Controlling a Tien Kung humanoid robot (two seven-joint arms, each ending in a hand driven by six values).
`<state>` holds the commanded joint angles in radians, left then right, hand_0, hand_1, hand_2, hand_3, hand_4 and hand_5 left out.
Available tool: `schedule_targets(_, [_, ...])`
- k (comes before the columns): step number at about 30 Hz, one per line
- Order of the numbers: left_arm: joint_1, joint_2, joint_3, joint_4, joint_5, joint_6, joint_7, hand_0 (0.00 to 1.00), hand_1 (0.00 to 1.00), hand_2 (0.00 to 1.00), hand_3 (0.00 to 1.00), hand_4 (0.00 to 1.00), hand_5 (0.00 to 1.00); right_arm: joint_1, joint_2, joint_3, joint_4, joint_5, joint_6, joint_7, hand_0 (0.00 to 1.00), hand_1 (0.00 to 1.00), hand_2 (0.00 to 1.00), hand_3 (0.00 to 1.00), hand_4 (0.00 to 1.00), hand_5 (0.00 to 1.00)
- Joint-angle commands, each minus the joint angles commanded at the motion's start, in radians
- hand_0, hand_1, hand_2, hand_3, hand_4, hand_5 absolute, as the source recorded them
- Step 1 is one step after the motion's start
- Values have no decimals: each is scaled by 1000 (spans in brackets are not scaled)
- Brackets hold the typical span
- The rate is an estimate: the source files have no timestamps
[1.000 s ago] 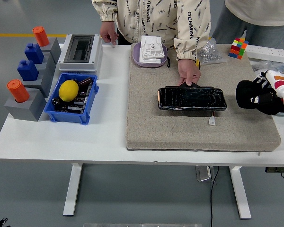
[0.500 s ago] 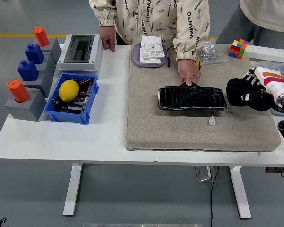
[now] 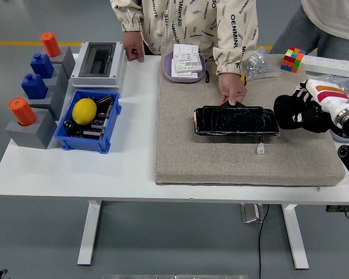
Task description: Pick the rag up,wipe the panel,place it on the desk
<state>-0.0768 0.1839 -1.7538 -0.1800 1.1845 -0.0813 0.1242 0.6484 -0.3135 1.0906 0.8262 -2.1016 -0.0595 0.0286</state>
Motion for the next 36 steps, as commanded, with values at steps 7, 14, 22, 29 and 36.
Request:
schedule_targets(7, [2, 3, -6, 0, 4, 1, 0, 725, 716, 766, 625, 693, 580, 10, -17, -23, 23, 11, 19, -12, 310, 422, 462, 443, 936, 59])
schedule_targets(14, [8, 6, -7, 0, 5, 0, -1, 724, 716, 767, 625, 693, 580, 18, -32, -36, 33, 19, 34, -27, 309, 421, 462, 444, 944, 64])
schedule_targets(22, [13, 13, -12, 0, 14, -1, -3, 724, 716, 767, 625, 693, 579, -24, -55, 15, 103, 0, 56, -62, 307, 421, 463, 444, 946, 69])
schedule_targets(29, [25, 18, -14, 0, 18, -1, -2, 725, 716, 767, 625, 692, 580, -82, -65, 64, 171, -1, 68, -83, 306, 421, 462, 445, 949, 71])
schedule_targets(36, [26, 23, -14, 0, 24, -4, -5, 725, 716, 766, 627, 692, 580, -114, -58, 79, 199, -11, 78, -97, 307, 420, 462, 445, 955, 74])
